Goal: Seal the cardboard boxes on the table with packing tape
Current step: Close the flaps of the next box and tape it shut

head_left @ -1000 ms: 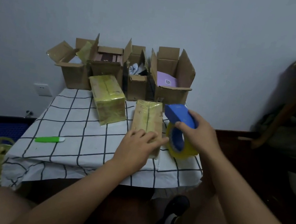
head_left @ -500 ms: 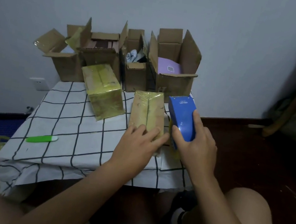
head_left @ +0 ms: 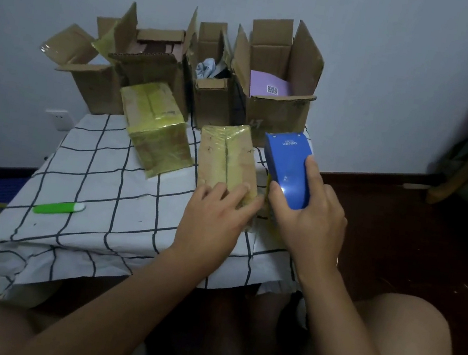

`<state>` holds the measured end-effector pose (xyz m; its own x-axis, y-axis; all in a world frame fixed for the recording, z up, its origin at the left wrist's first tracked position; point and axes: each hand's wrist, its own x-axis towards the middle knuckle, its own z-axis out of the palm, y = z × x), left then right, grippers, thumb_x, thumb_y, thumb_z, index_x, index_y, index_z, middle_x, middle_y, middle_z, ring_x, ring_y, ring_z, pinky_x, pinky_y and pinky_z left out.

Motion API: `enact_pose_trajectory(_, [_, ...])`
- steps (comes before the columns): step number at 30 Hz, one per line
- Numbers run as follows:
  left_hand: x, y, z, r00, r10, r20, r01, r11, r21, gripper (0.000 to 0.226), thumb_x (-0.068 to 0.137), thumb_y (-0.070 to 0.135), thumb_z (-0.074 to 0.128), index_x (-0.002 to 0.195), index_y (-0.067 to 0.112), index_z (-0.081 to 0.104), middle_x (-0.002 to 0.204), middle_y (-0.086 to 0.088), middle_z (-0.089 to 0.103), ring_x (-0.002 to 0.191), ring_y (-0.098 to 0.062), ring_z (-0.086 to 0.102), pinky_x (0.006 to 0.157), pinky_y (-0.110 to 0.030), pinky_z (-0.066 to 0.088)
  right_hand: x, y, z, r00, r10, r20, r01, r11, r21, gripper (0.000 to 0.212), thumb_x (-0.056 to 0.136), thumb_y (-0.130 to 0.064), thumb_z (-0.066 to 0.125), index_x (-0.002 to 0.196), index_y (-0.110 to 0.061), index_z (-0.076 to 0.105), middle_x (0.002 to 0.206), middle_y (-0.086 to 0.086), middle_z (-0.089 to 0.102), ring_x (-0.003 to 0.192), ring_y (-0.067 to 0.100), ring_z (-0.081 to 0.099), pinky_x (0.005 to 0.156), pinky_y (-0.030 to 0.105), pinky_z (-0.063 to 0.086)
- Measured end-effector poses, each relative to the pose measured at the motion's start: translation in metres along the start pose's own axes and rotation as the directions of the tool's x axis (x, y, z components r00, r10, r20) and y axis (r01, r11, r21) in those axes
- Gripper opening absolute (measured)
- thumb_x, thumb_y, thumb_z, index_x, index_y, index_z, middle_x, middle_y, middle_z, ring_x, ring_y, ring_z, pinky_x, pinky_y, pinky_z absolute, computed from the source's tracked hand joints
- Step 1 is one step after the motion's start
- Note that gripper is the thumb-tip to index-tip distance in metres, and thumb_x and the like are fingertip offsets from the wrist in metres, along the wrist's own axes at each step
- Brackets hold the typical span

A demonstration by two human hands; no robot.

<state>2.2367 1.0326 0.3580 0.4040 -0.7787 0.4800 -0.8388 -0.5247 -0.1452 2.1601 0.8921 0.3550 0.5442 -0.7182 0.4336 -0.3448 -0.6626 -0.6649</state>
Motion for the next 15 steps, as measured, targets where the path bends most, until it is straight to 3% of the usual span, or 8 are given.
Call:
enact_pose_trajectory(2, [0.001, -0.001, -0.002, 0.999, -0.040, 0.023, 0.041, 0.999, -0.025, 0.059, 0.072, 0.009, 0.069, 0.130, 0.019, 0.060, 0.116, -0.001, 0.065, 0.082, -0.026, 0.055, 0.072, -0.035, 0.041, -0.003, 0.002, 0.002, 0.998, -0.031, -0.052, 0.032, 0.999, 0.016, 0.076, 0.083, -0.062, 0.055, 0.148, -0.024, 0.046, 0.090, 0.006, 0.058, 0.074, 0.026, 0.058, 0.062, 0.033, 0.046])
enact_pose_trajectory(5, [0.001, -0.005, -0.005, 0.997, -0.058, 0.051, 0.064, 0.991, -0.118, 0.043, 0.084, 0.033, 0.059, 0.124, 0.020, 0.062, 0.115, 0.003, 0.066, 0.086, -0.023, 0.056, 0.074, -0.035, 0.041, -0.006, 0.003, 0.007, 0.988, -0.074, -0.134, 0.084, 0.994, 0.070, 0.074, 0.082, -0.059, 0.054, 0.144, -0.019, 0.052, 0.084, 0.006, 0.058, 0.066, 0.025, 0.056, 0.056, 0.033, 0.049])
enact_pose_trajectory(8, [0.005, -0.006, -0.009, 0.986, -0.149, 0.073, 0.163, 0.944, -0.287, 0.042, 0.089, 0.048, 0.047, 0.117, 0.026, 0.068, 0.114, 0.011, 0.067, 0.089, -0.019, 0.057, 0.076, -0.035, 0.043, -0.003, 0.001, 0.013, 0.981, -0.076, -0.178, 0.096, 0.989, 0.108, 0.072, 0.081, -0.057, 0.057, 0.142, -0.020, 0.054, 0.085, 0.007, 0.059, 0.064, 0.025, 0.056, 0.055, 0.032, 0.050])
enact_pose_trajectory(12, [0.013, -0.013, -0.014, 0.967, -0.181, 0.178, 0.241, 0.873, -0.423, 0.052, 0.097, 0.055, 0.026, 0.108, 0.032, 0.071, 0.107, 0.016, 0.064, 0.090, -0.013, 0.051, 0.076, -0.034, 0.041, 0.005, 0.000, 0.020, 0.982, -0.070, -0.174, 0.092, 0.989, 0.118, 0.072, 0.079, -0.058, 0.057, 0.142, -0.021, 0.055, 0.084, 0.007, 0.057, 0.063, 0.023, 0.054, 0.056, 0.027, 0.043])
enact_pose_trajectory(15, [0.016, -0.018, -0.014, 0.979, -0.124, 0.160, 0.176, 0.911, -0.374, 0.042, 0.096, 0.049, 0.031, 0.111, 0.033, 0.067, 0.100, 0.015, 0.062, 0.086, -0.015, 0.051, 0.069, -0.032, 0.039, 0.012, 0.002, 0.021, 0.985, -0.060, -0.164, 0.081, 0.989, 0.121, 0.073, 0.080, -0.059, 0.056, 0.142, -0.021, 0.055, 0.082, 0.005, 0.056, 0.064, 0.021, 0.053, 0.059, 0.025, 0.038])
